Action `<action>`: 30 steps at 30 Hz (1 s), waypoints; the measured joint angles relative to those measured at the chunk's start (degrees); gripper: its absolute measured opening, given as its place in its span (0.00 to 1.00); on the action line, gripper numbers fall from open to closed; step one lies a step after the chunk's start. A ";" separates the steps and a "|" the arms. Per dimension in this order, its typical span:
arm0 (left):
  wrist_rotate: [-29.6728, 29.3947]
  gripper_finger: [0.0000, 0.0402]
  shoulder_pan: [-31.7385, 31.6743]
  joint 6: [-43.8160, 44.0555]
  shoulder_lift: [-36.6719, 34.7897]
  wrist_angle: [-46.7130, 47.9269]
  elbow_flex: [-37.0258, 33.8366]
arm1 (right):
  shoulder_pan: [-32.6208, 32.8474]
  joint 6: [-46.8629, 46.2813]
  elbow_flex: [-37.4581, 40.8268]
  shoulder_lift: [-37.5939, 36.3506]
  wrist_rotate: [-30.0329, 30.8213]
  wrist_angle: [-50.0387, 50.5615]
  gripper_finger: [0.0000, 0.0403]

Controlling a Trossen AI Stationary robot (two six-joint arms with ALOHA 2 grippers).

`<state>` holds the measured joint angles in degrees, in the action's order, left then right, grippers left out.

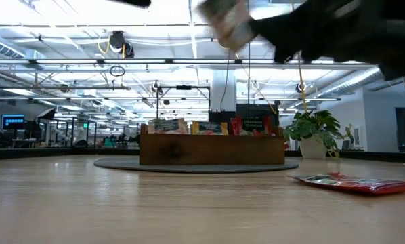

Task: Pick & Place Tea
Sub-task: Put the brown tea bag into the left section of the wooden organizer

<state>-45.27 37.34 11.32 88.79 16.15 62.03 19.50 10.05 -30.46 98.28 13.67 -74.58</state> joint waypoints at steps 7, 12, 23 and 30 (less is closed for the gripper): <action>2.59 0.65 1.62 -12.24 0.16 -23.03 -4.98 | 3.74 10.46 6.11 0.03 -2.07 -14.28 0.01; 12.02 0.63 -1.82 -19.14 0.08 -50.79 -14.21 | 6.96 19.02 3.72 1.09 -5.35 -12.84 0.01; 24.00 0.54 -8.66 -11.82 5.05 -57.19 -16.82 | 8.29 21.63 -0.52 1.17 0.54 -5.71 0.01; 25.12 0.47 -10.01 -11.13 6.61 -58.00 -16.82 | 8.17 20.39 -1.90 1.25 4.16 -2.78 0.01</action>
<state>-20.16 27.33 0.20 95.40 -41.85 45.21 27.68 30.44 -32.36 99.53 17.82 -77.36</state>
